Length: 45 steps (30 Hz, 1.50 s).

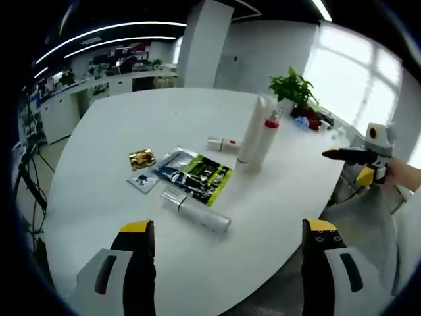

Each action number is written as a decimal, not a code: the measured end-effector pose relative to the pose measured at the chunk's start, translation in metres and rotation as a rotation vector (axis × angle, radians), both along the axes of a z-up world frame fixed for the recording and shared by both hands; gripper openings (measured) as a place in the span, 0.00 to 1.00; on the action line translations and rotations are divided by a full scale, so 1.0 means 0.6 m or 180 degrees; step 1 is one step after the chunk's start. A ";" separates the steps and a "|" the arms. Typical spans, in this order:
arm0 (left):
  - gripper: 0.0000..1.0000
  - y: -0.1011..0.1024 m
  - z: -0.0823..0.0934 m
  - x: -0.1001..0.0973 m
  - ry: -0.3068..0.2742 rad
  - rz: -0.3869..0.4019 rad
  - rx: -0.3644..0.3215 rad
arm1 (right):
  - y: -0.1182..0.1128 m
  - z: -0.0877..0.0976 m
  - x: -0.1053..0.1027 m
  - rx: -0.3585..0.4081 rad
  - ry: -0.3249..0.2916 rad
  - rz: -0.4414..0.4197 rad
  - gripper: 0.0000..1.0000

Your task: Arrange the skincare products in the storage area until every visible bottle or jar stands upright without overlapping.

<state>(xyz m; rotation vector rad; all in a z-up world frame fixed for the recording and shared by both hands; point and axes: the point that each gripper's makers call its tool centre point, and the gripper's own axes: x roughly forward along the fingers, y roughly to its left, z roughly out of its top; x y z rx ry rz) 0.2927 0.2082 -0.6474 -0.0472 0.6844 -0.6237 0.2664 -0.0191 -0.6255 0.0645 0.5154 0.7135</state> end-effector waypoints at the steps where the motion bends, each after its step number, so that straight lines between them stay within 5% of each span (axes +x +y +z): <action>1: 0.91 -0.001 0.000 0.000 -0.0002 -0.0003 0.0001 | 0.000 0.000 0.000 0.0001 0.0004 0.0000 0.92; 21: 0.90 -0.001 -0.015 0.005 0.0074 -0.0024 0.0034 | -0.037 -0.017 0.033 -0.0165 0.0097 -0.0055 0.90; 24: 0.90 -0.003 -0.024 0.005 0.0074 -0.0114 0.0159 | -0.048 -0.020 0.050 -0.0219 0.0104 -0.0077 0.90; 45: 0.89 0.005 -0.039 0.029 0.0190 -0.0068 0.0084 | -0.130 -0.045 0.200 -0.0770 0.0175 -0.0082 0.80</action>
